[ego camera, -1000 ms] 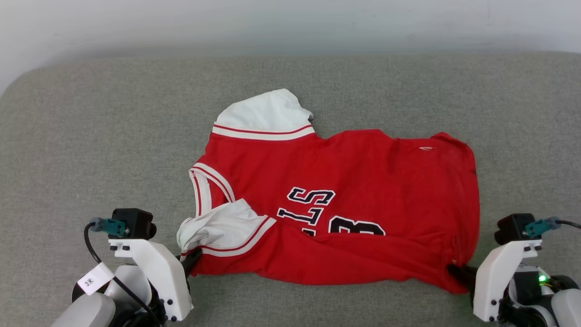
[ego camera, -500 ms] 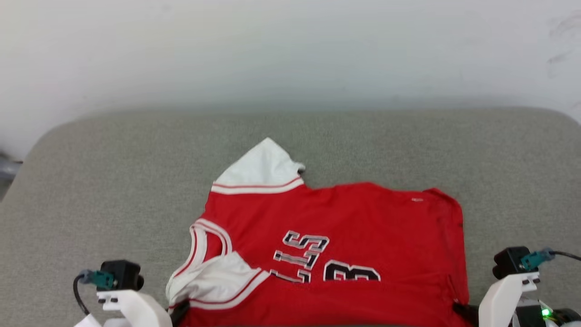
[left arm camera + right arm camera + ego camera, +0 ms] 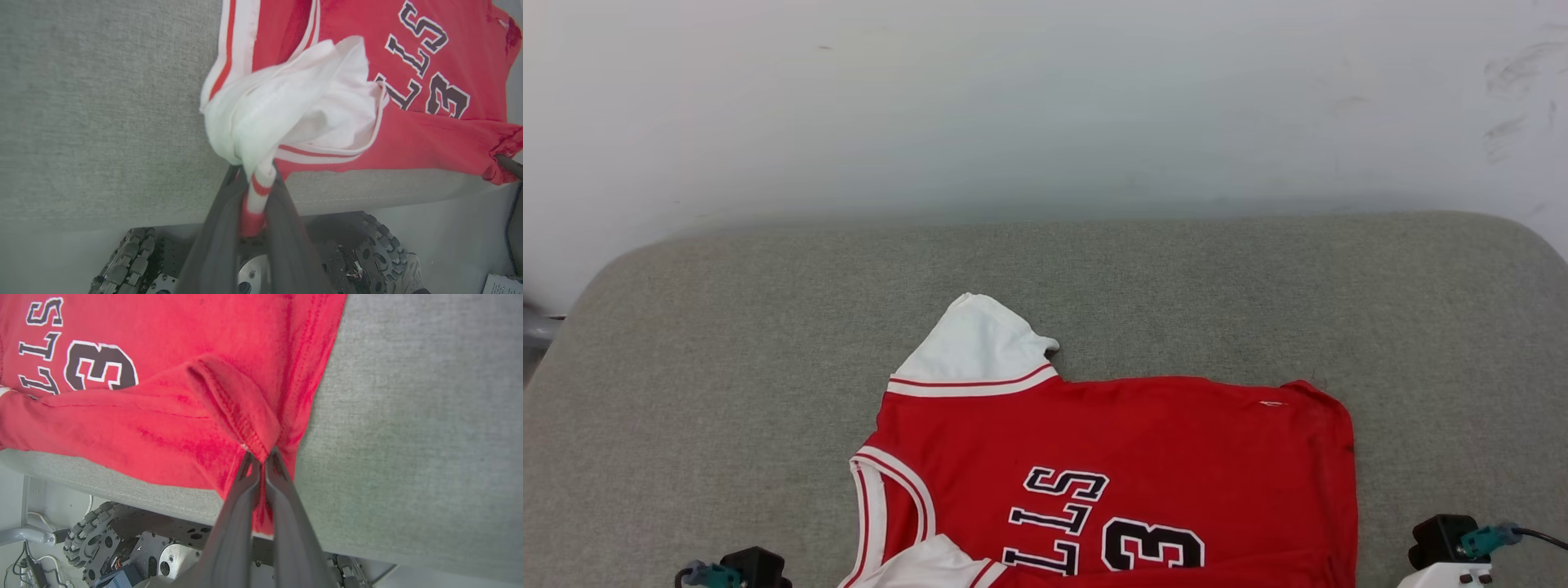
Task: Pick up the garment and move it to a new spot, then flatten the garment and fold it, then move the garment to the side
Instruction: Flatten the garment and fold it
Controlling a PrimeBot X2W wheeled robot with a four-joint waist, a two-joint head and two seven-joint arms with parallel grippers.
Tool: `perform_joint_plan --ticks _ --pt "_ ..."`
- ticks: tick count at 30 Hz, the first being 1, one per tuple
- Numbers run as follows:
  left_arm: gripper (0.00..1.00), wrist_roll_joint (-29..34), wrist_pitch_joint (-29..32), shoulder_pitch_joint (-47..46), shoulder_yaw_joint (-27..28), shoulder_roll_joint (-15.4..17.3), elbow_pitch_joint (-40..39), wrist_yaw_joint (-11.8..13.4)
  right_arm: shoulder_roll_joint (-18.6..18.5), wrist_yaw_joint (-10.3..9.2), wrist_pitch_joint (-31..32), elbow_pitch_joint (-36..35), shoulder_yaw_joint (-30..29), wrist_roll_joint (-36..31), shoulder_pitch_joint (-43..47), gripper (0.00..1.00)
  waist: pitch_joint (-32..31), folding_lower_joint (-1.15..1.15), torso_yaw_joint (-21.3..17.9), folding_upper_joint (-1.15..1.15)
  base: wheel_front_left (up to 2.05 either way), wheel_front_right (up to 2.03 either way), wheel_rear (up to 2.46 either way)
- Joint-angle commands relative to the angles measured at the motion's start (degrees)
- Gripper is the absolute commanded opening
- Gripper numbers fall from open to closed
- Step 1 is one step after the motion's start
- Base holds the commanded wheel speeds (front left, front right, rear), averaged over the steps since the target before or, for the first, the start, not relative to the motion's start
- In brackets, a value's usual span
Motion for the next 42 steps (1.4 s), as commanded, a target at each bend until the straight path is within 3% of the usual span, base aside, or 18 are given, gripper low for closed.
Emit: perform_joint_plan --ticks 1,2,3,10,20,30,34,42 --pt "0.02 -0.2 -0.2 -1.3 -0.3 -0.9 1.6 -0.7 0.7 -0.05 -0.9 0.9 -0.2 -0.2 0.9 0.39 0.1 0.01 -0.2 0.00 0.00 0.00 0.00" --pt "0.31 -0.4 -0.4 -1.7 -0.4 -1.5 2.7 -1.1 0.9 -0.05 -1.6 1.3 -0.3 -0.4 0.9 1.00 0.1 0.01 -0.3 0.00 0.00 0.00 0.00" --pt "1.00 -0.5 -0.6 -2.2 -0.5 -1.9 3.6 -1.4 1.2 -0.05 -2.3 1.6 -0.3 -0.4 0.9 1.00 0.1 0.01 -0.3 0.00 0.00 0.00 0.00" --pt "1.00 1.8 -3.4 -4.7 0.1 -1.5 6.4 -2.6 2.6 -0.05 -12.6 -0.4 -0.5 -1.2 1.5 1.00 -0.3 0.01 0.0 0.00 0.00 0.00 0.00" --pt "1.00 10.4 -11.6 -8.9 1.4 0.6 1.1 0.2 5.8 -0.05 -27.7 -7.8 -4.7 -8.5 0.8 1.00 -0.5 0.01 1.0 0.00 0.00 0.00 0.00" --pt "1.00 16.5 -22.5 -16.2 2.7 -2.7 1.1 -0.2 9.0 -0.05 -32.8 -15.7 -9.1 -16.7 -1.1 1.00 2.6 0.01 -1.1 0.00 0.00 0.00 0.00" --pt "1.00 17.3 -23.4 -21.9 3.1 -3.5 3.6 -1.6 9.3 -0.05 -32.9 -18.8 -8.6 -17.8 -3.2 1.00 7.5 0.01 -3.4 0.00 0.00 0.00 0.00" --pt "1.00 16.2 -18.6 -36.0 3.0 -2.7 13.6 -7.2 10.1 -0.05 -33.9 -21.7 -7.3 -19.8 -8.8 1.00 16.4 0.01 -8.3 0.00 0.00 0.00 0.00"
